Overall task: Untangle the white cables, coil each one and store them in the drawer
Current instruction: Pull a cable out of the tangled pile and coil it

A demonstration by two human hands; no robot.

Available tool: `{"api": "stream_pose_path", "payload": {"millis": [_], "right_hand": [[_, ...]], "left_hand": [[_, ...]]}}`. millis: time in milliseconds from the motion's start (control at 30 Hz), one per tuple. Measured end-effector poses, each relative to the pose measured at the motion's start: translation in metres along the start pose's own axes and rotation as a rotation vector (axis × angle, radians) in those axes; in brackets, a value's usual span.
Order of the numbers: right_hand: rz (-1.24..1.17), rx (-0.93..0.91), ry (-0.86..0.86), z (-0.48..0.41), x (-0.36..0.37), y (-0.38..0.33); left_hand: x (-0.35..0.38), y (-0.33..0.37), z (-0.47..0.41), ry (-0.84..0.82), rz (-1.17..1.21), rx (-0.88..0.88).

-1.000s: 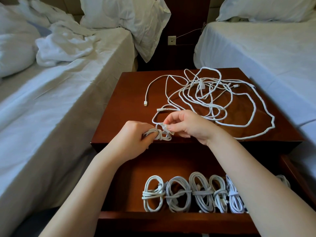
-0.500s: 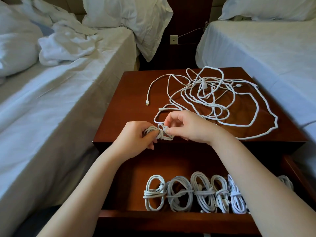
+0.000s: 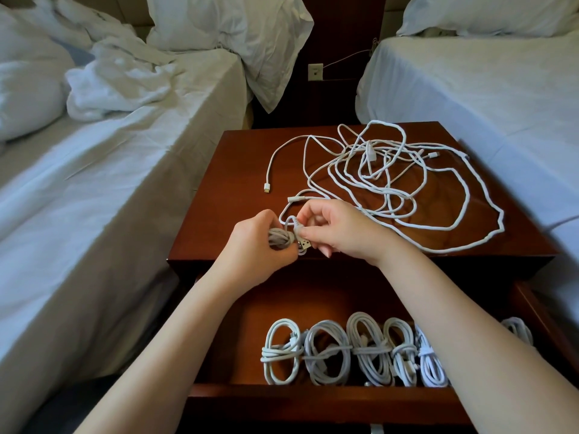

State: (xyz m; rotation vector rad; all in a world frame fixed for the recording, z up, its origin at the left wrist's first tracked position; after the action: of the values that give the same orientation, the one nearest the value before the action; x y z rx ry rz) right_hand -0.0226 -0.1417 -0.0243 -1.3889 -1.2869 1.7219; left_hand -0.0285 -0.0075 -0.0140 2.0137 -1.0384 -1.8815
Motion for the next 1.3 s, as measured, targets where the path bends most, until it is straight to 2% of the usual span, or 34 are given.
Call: {"api": "stream_pose_path", "payload": {"millis": [233, 367, 667, 833, 1000, 1133, 1300], "right_hand": [[0.099, -0.041, 0.081, 0.001, 0.001, -0.006], [0.097, -0.079, 0.135, 0.003, 0.004, -0.011], [0.025, -0.075, 0.175, 0.003, 0.011, -0.009], [0.014, -0.151, 0.214, 0.002, 0.014, -0.016], [-0.079, -0.197, 0.214, 0.001, 0.016, -0.014], [-0.152, -0.156, 0.189, 0.001, 0.016, -0.010], [-0.127, -0.138, 0.135, 0.002, 0.013, -0.010]], "left_hand": [[-0.005, 0.002, -0.001, -0.009, -0.023, -0.054], [-0.008, -0.001, -0.003, 0.004, 0.042, -0.085], [0.006, -0.019, 0.001, -0.181, 0.450, -0.296], [0.009, -0.023, 0.004, -0.259, 0.729, -0.434], [0.011, -0.023, 0.005, -0.273, 0.890, -0.473], [0.010, -0.022, 0.006, -0.253, 0.940, -0.487], [0.009, -0.020, 0.005, -0.209, 1.007, -0.481]]}}
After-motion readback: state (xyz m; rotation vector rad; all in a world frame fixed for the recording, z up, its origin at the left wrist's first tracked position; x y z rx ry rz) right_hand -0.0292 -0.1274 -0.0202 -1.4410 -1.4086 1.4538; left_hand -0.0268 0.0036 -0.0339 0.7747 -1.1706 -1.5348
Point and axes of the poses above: each hand's wrist, its own z-axis away from the middle knuckle, its own x-axis out of the palm, y = z × x, the point moved 7 cm from there along -z, towards the middle knuckle, and after that the axes turned 5 degrees about -z, right-handed, at the moved point
